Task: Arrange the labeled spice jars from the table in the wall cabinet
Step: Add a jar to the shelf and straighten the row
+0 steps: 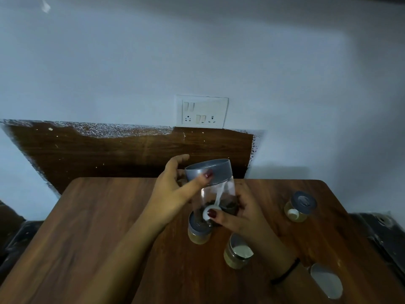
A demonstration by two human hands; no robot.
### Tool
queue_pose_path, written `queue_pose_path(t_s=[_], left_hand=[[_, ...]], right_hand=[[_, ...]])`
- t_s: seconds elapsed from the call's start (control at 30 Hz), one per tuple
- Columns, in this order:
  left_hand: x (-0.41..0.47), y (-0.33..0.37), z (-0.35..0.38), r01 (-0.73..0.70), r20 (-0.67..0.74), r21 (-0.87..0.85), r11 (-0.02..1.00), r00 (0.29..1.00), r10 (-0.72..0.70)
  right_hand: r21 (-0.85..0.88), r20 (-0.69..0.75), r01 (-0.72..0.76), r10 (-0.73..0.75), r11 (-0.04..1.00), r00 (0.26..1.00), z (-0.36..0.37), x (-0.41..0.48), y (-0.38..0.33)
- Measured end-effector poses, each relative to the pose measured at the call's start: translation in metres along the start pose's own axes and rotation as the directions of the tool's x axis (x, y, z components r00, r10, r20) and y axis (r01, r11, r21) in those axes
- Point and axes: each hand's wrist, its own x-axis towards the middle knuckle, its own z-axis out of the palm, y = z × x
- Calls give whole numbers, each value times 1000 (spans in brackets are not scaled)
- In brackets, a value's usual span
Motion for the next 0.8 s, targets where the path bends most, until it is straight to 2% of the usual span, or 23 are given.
queue_pose_path(t_s=[0.1, 0.17, 0.37, 0.47, 0.57, 0.73, 0.8], left_hand=[[2, 1, -12, 57, -34, -199, 978, 997, -65], [5, -1, -19, 102, -2, -302, 948, 994, -108], [0, -6, -25, 194, 133, -410, 891, 979, -152], [-1, -3, -27, 135, 94, -473, 871, 990, -102], [-4, 4, -30, 93, 69, -499, 861, 995, -67], [-6, 15, -36, 50, 9, -453, 890, 999, -52], [-8, 15, -37, 3, -26, -437, 899, 1000, -16]], right_hand=[[95, 30, 8, -10, 995, 999, 3, 9, -6], [160, 16, -12, 10, 987, 1000, 8, 15, -11], [298, -54, 24, -8, 954, 998, 43, 27, -18], [341, -27, 36, -29, 939, 999, 56, 32, -24], [286, -69, 81, -64, 955, 996, 64, 38, -26], [-47, -102, 169, -173, 985, 980, 61, 33, -28], [-46, -93, 195, -198, 980, 976, 62, 28, -30]])
